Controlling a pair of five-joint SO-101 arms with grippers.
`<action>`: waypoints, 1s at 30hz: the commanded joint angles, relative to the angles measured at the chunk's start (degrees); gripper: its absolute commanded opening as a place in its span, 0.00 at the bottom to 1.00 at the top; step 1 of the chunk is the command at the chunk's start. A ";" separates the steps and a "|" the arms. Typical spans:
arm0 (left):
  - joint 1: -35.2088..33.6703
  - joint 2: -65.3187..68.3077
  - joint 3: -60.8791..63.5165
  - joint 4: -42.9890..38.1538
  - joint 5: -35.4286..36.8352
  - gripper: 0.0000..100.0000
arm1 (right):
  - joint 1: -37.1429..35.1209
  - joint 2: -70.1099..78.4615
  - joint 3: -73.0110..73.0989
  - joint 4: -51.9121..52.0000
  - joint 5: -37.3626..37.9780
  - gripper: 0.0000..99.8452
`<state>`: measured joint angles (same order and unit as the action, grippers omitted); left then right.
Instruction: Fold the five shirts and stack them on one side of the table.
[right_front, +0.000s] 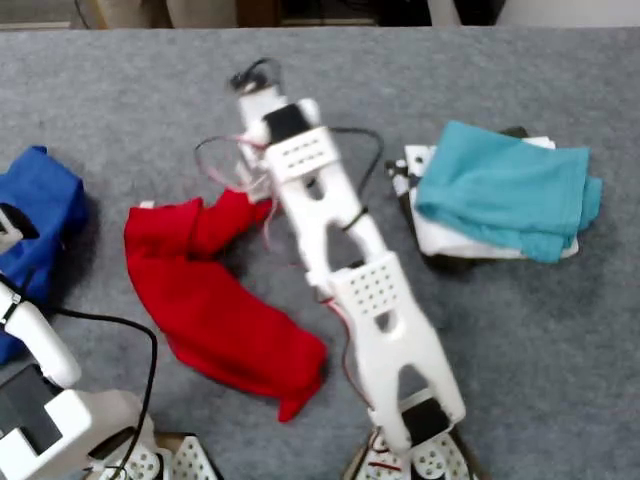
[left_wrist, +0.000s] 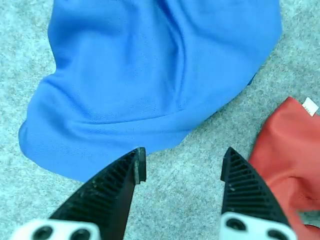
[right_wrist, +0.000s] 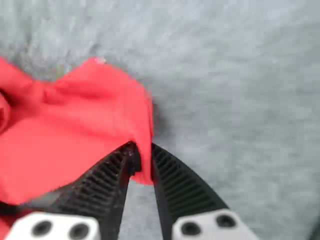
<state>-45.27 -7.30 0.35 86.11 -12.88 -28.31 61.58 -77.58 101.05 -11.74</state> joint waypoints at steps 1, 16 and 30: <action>-0.09 -1.01 -2.64 2.20 -0.35 0.25 | 5.32 -6.73 -7.34 1.23 2.29 0.00; 11.78 -1.01 1.23 8.53 1.58 0.25 | 21.85 -22.55 -15.87 -0.62 7.21 0.00; 55.21 -18.86 21.71 9.67 1.76 0.25 | 27.21 -12.97 -16.48 -0.88 11.16 0.00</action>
<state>-0.09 -19.43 19.34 95.60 -11.82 -1.93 48.92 -92.35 101.05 -1.27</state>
